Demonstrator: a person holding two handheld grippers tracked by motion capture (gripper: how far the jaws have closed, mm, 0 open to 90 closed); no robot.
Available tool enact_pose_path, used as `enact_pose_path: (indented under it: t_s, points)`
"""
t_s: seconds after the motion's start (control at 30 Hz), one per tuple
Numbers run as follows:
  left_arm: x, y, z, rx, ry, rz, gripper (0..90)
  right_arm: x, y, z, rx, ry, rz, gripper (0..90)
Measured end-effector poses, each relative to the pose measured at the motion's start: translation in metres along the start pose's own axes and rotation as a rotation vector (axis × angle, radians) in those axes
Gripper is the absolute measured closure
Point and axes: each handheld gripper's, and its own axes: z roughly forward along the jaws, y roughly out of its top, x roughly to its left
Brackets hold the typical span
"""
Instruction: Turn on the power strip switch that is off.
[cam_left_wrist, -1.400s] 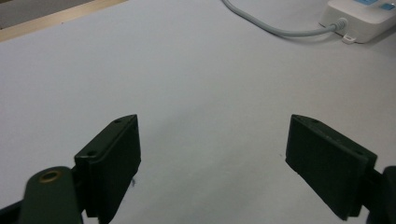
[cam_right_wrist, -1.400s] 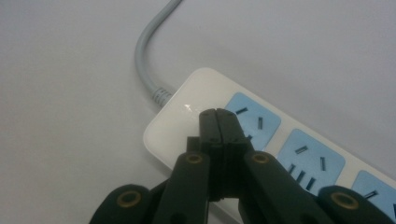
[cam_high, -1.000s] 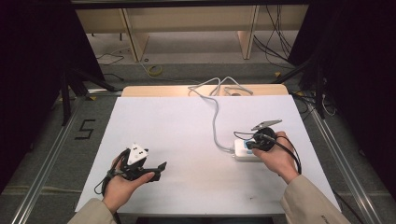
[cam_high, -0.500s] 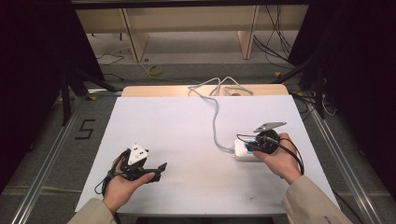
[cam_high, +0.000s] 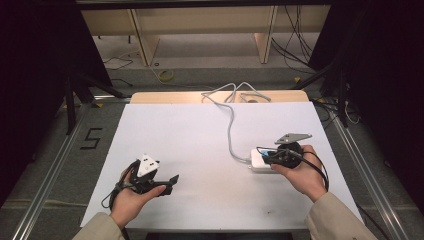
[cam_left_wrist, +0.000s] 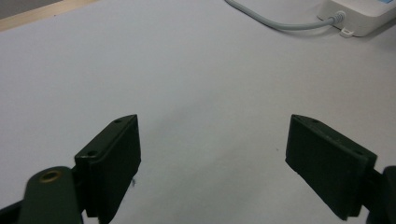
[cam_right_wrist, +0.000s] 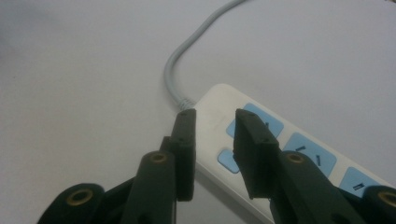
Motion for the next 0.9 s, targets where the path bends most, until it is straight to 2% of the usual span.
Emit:
enact_pose_path:
  t_s: [0.7,0.9]
  points:
    - [-0.004,-0.001,-0.002,0.006,-0.01,0.009,17.8,0.009,-0.013,-0.019,-0.115,0.042,-0.028,58.2]
    - [-0.006,-0.001,-0.003,0.008,-0.015,0.013,17.8,0.011,-0.016,-0.022,-0.127,0.053,-0.03,54.8]
